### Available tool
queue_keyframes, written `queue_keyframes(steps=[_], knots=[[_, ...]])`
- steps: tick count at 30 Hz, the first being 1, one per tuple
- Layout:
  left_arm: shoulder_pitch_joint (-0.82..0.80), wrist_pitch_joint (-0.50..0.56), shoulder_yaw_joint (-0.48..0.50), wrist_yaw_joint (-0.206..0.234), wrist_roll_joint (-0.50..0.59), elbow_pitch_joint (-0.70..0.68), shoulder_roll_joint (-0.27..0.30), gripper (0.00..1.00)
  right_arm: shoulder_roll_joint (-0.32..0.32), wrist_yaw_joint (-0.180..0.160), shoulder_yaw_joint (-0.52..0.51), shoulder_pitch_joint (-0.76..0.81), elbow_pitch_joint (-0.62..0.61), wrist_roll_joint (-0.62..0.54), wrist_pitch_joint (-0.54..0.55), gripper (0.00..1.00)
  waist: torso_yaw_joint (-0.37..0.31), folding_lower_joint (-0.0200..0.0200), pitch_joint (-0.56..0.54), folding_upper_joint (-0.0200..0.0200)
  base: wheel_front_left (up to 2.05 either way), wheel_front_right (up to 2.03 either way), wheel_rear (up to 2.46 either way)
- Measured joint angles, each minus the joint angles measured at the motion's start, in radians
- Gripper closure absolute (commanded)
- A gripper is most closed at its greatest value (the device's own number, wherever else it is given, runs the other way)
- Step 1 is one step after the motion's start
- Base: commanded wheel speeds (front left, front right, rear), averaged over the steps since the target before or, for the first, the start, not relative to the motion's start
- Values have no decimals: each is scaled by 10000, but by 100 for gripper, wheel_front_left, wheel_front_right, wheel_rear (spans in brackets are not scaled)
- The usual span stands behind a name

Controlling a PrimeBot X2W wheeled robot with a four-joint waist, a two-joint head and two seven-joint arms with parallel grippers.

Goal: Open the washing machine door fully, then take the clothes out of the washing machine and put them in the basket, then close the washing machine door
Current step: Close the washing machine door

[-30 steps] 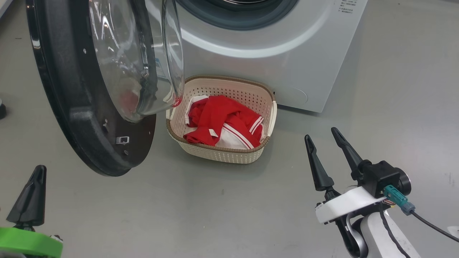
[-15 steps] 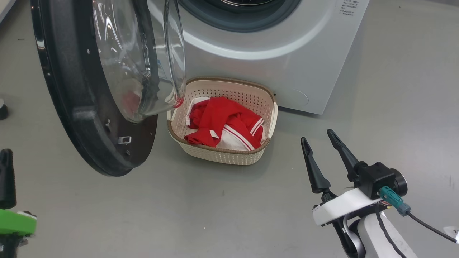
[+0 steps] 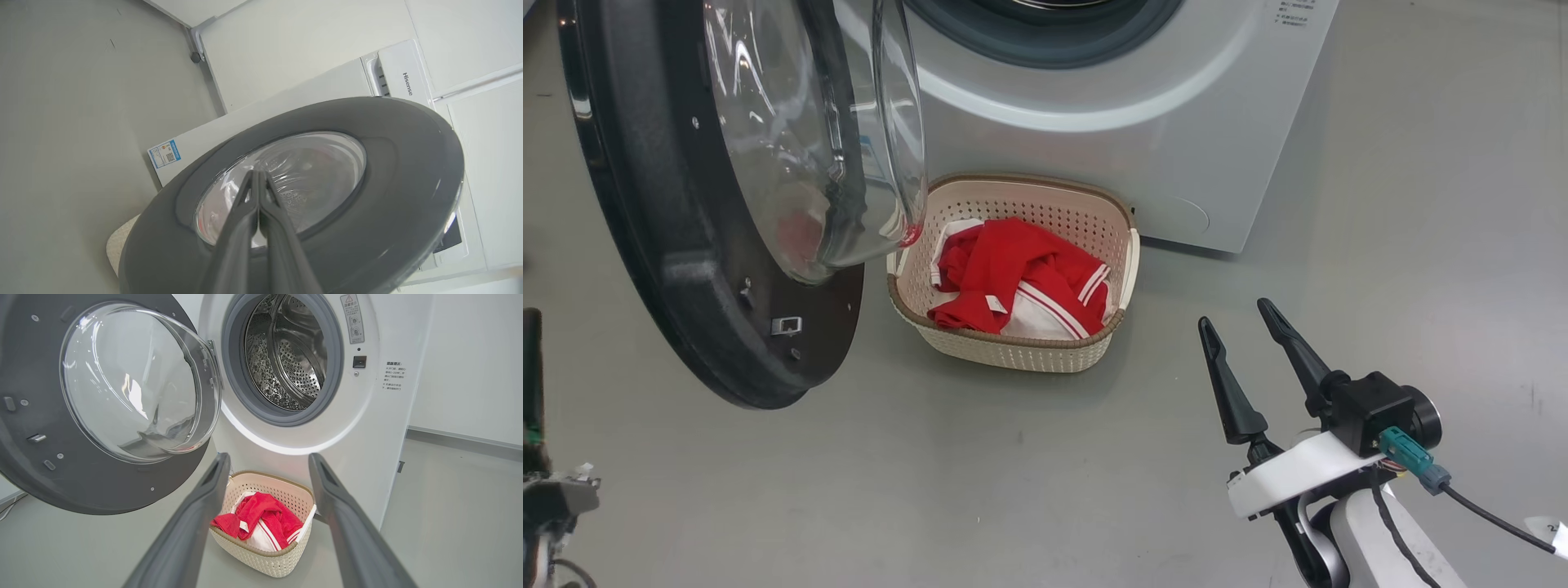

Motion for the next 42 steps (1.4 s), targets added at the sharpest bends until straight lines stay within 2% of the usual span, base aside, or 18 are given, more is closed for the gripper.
queue_keyframes(steps=[6, 13, 17, 26, 42], knots=[[-201, 1519, -8, 516, -1852, 10, -431, 100, -2, -6, -54, -1, -2, 2, 0, 0, -141, 0, 68, 0, 0, 0, 0], [-252, 2740, -25, 920, -3041, -251, -556, 100, 0, -10, -58, -1, -2, 2, 0, 0, -199, 0, 113, 0, 0, 0, 0], [-254, 3260, -98, 1145, -3323, -426, -558, 100, 0, -10, -63, -3, -4, 0, 0, 0, -222, 0, 139, 0, 0, 0, 0], [-244, 4057, -224, 1356, -3818, -844, -571, 100, 0, -8, 13, -71, 0, -10, 0, 0, -322, 0, 191, 0, 0, 0, 0], [-188, 4543, -642, 1494, -4109, -1296, -857, 100, 0, -102, 140, -272, -27, -8, 0, 0, -1184, 0, 386, 0, 0, 0, 0]])
